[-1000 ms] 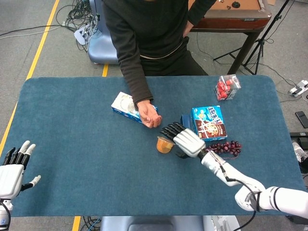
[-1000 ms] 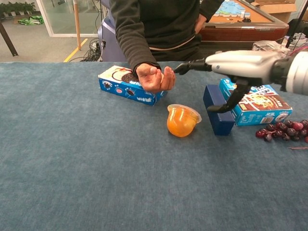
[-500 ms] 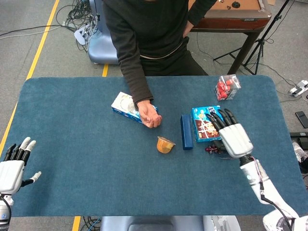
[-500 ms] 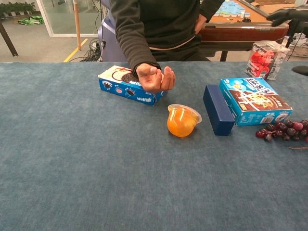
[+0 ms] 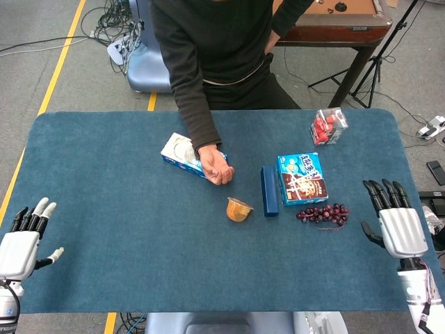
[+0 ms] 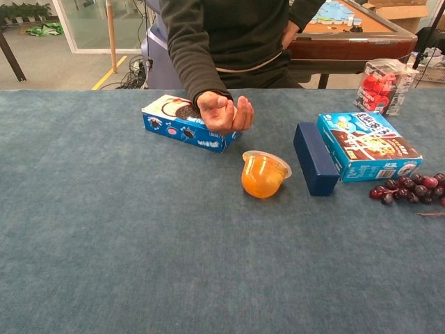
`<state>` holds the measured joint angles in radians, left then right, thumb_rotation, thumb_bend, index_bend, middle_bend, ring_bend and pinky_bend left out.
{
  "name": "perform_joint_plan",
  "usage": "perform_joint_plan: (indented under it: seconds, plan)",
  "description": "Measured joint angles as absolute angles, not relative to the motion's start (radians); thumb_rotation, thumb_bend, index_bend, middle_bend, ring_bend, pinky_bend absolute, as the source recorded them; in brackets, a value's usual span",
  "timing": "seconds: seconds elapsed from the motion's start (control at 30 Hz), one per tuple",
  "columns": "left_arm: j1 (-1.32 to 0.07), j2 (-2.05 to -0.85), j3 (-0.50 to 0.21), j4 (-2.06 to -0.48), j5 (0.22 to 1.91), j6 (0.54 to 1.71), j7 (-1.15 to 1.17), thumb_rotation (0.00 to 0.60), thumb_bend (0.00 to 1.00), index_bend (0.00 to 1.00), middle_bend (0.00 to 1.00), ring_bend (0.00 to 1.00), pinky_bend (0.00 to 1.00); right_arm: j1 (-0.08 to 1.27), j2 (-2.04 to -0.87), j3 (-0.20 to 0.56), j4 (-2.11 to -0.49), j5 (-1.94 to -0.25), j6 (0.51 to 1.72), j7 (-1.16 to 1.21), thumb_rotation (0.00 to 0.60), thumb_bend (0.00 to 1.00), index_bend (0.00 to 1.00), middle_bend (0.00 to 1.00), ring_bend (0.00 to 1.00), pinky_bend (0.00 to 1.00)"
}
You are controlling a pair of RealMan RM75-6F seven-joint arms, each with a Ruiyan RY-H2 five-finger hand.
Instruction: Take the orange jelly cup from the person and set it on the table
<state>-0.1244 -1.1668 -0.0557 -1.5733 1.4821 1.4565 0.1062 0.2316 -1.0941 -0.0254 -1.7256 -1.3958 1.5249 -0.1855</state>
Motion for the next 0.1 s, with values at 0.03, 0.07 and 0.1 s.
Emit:
perform_joint_plan:
  seconds: [0.03,0.07,0.1]
  plan:
    - [-0.124,-1.167,-0.055,-1.576,1.483,1.458,0.109,0.600,0.19,0.06,0.02,0.09,0.04,0.217,-1.096,-0.028,-1.720,-1.403,1.538,-0.174,0.600,0.30,0.00,0.11,0.00,0.05]
    - [-0.124,-1.167,-0.055,-1.579,1.484,1.459,0.112,0.600,0.19,0.06,0.02,0.09,0.04,0.206,-1.097,-0.030,-1.718,-1.408,1.544,-0.166,0.600,0.30,0.00,0.11,0.00,0.05]
    - [-0.124,-1.167,-0.055,-1.581,1.484,1.460,0.114,0.600,0.19,0.06,0.02,0.09,0.04,0.197,-1.097,-0.032,-1.717,-1.412,1.547,-0.159,0.600,0.30,0.00,0.11,0.00,0.05]
